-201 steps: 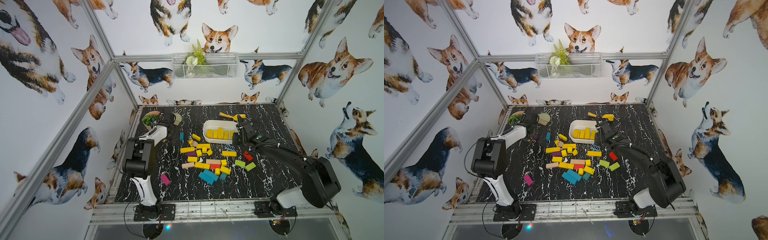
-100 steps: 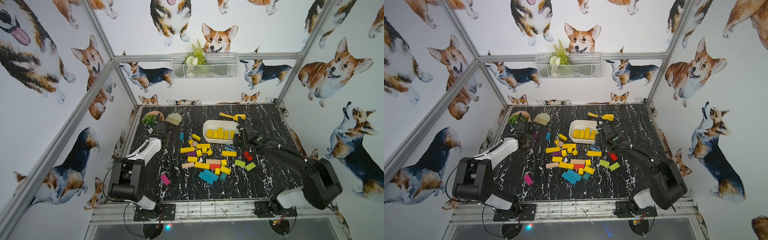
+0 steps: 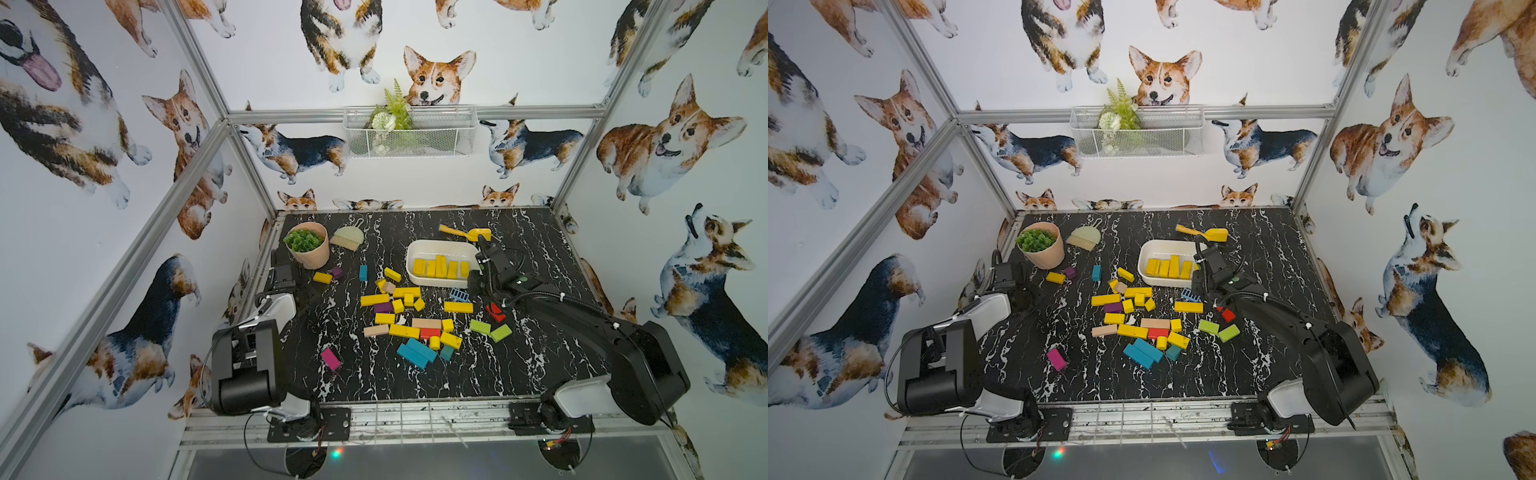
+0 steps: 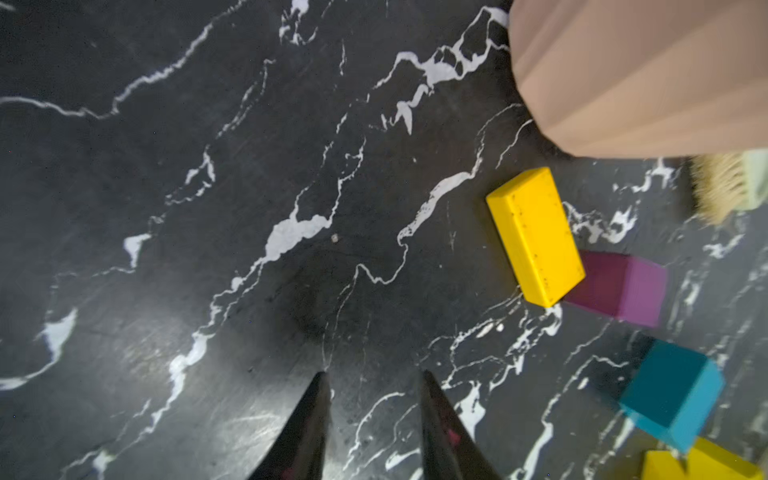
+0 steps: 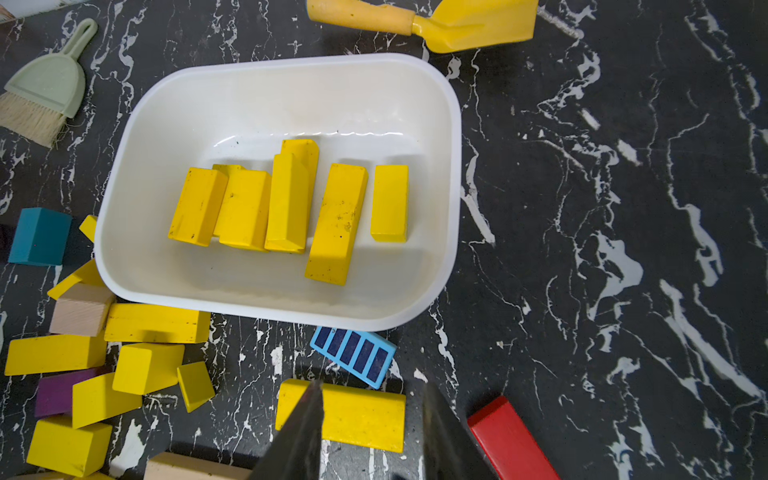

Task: Pick out the yellow building blocks
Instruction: Move the building block to the center of the board.

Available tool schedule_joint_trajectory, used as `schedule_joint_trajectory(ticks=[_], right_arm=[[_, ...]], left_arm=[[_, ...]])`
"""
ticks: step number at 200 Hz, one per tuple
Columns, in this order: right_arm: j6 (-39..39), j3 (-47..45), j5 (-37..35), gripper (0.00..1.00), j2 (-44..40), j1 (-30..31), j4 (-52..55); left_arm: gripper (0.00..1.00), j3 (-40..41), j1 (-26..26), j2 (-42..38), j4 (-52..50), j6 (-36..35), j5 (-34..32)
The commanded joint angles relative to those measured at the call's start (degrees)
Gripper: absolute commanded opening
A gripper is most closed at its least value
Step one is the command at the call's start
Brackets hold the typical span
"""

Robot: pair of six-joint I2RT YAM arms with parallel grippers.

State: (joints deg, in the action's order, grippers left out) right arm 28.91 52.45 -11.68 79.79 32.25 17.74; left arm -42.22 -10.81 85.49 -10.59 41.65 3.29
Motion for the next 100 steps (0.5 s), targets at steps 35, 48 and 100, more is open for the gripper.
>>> schedule_joint_trajectory(ticks=[35,48,100], right_arm=[[-0.6,-0.9,0.8,0.41,-1.3,-0.1,-0.9],[-0.6,-0.9,1.3,0.41,-1.3,-0.1,-0.7],[-1.0,0.2,2.4,0.41,0.2,-0.2,-0.1]], left_arm=[[0.26,-2.1,-8.2,8.4,19.2,16.6,16.4],[0.24,-3.3,-9.2,11.8,22.5,19.3,18.2],[0.16,-11.8,-9.5,20.5,22.0,23.0,19.6]])
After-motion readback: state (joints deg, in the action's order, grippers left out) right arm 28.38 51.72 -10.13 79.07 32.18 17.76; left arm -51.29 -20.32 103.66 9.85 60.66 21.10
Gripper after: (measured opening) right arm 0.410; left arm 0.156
